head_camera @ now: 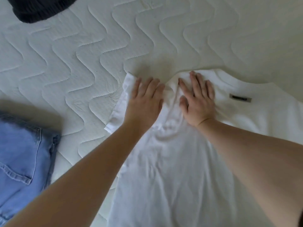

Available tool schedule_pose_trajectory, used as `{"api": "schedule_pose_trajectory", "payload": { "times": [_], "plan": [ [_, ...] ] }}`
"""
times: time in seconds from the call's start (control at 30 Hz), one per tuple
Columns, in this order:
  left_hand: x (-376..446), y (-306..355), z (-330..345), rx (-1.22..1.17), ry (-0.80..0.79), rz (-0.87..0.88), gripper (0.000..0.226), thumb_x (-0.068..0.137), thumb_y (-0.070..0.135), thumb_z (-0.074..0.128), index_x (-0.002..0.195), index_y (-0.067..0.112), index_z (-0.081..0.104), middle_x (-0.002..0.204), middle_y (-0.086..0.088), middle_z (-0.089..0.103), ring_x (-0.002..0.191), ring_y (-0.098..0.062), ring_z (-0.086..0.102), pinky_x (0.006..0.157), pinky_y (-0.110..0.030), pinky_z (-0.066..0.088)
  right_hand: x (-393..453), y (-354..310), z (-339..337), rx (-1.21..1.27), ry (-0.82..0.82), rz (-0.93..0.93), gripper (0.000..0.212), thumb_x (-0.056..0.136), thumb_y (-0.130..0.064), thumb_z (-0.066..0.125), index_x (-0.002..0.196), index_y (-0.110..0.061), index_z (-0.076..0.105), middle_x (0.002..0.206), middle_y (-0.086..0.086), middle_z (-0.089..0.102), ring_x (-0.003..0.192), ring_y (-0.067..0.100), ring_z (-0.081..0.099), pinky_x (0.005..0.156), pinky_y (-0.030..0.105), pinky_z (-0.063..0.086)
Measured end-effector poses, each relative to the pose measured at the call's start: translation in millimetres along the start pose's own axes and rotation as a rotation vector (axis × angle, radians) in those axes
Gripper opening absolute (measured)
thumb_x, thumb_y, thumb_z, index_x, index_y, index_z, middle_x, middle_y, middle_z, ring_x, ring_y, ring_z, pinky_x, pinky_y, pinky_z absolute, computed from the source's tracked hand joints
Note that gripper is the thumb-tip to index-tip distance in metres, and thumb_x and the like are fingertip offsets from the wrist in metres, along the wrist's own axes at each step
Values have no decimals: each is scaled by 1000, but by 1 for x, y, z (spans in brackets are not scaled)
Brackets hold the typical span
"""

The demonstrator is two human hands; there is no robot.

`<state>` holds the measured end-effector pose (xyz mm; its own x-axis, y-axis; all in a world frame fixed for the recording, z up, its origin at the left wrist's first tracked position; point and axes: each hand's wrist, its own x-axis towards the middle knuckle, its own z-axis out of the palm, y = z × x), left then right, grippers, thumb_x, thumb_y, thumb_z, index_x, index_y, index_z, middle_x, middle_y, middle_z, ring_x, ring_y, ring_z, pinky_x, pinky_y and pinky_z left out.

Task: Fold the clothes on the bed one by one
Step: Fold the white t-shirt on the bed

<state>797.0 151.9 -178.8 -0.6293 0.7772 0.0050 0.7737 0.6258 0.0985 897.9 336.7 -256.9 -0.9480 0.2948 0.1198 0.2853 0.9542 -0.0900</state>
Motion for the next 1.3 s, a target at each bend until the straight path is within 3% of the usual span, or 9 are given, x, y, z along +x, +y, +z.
{"api": "schedule_pose_trajectory", "payload": {
  "times": [0.1, 0.2, 0.4, 0.53, 0.7, 0.77, 0.9, 1.03, 1.3],
  "plan": [
    [36, -27, -13, 40, -435, 51, 47, 94, 52, 45, 126, 19, 55, 123, -4, 58, 117, -28, 53, 114, -46, 21, 0, 1, 1, 5, 27, -7, 62, 90, -37, 47, 150, -33, 35, 161, 8, 25, 149, 25, 22, 119, 50, 18],
    [33, -49, -19, 108, -543, 153, 52, 88, 66, 47, 119, 25, 57, 109, 3, 63, 107, -22, 57, 102, -42, 28, 1, 0, 0, 0, 43, -14, 62, 90, -36, 47, 151, -33, 34, 160, 8, 26, 148, 25, 23, 118, 50, 20],
    [-16, -97, -18, 147, -502, -107, 57, 88, 72, 37, 83, 23, 66, 75, 9, 46, 88, -20, 59, 83, -36, 33, 0, 1, -2, -6, 28, -24, 58, 95, -37, 42, 152, -30, 33, 161, 7, 25, 149, 26, 21, 118, 50, 19],
    [-38, -122, -20, -276, -335, -399, 51, 85, 68, 55, 75, 21, 71, 81, 1, 59, 86, -24, 57, 79, -36, 37, 2, 0, -3, -29, 1, -35, 60, 95, -34, 40, 153, -23, 29, 162, 1, 23, 150, 23, 18, 119, 50, 17],
    [-42, -138, -32, -539, -366, -670, 66, 87, 70, 48, 53, 17, 32, 38, 8, 25, 41, -11, 28, 44, -28, 21, 0, 3, -3, 9, -20, -50, 59, 96, -24, 36, 153, -13, 28, 162, 4, 23, 150, 20, 16, 121, 44, 16],
    [-47, -141, -34, -627, -334, -793, 63, 87, 66, 54, 54, 14, 38, 35, 8, 25, 34, -9, 27, 37, -21, 19, 0, 3, -4, 15, -18, -52, 60, 95, -22, 37, 153, -12, 29, 161, 5, 24, 150, 20, 17, 121, 43, 17],
    [-59, -132, -34, -1071, -177, -1101, 29, 85, 55, 65, 85, 25, 69, 67, 12, 68, 60, -6, 61, 57, -23, 46, 1, 1, -5, 14, -8, -47, 62, 92, -22, 39, 152, -13, 31, 161, 4, 25, 150, 20, 18, 121, 44, 17],
    [-89, -123, -28, -1593, 27, -1258, 33, 94, 48, 54, 112, 23, 66, 107, -1, 74, 101, -15, 69, 89, -32, 54, 1, 0, -5, 7, -11, -36, 63, 90, -22, 40, 152, -15, 32, 161, 3, 26, 150, 20, 18, 121, 44, 16],
    [-130, -91, -19, -1511, -172, -999, 51, 77, 30, 80, 123, 21, 58, 118, 3, 70, 116, -10, 62, 101, -32, 44, 1, -2, -5, -11, -31, -40, 63, 90, -21, 38, 152, -16, 31, 161, -2, 26, 149, 21, 19, 121, 45, 16]
  ]
}}
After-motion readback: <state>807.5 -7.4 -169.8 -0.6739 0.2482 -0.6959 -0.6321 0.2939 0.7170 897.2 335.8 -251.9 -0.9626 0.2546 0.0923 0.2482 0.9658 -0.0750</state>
